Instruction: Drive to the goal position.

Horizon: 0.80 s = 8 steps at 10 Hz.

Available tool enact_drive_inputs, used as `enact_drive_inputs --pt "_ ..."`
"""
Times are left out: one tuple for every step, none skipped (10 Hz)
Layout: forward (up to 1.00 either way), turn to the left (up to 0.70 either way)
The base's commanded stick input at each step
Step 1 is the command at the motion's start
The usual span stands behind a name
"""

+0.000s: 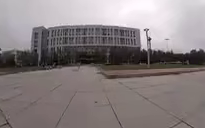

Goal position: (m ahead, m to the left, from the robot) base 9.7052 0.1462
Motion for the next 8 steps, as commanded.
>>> enact_drive_inputs --pt "0.70 0.00" --pt "0.70 0.00" --pt "0.70 0.00" --pt "0.70 0.00" --pt "0.70 0.00" --pt "0.70 0.00" --pt "0.70 0.00" --pt "0.70 0.00"
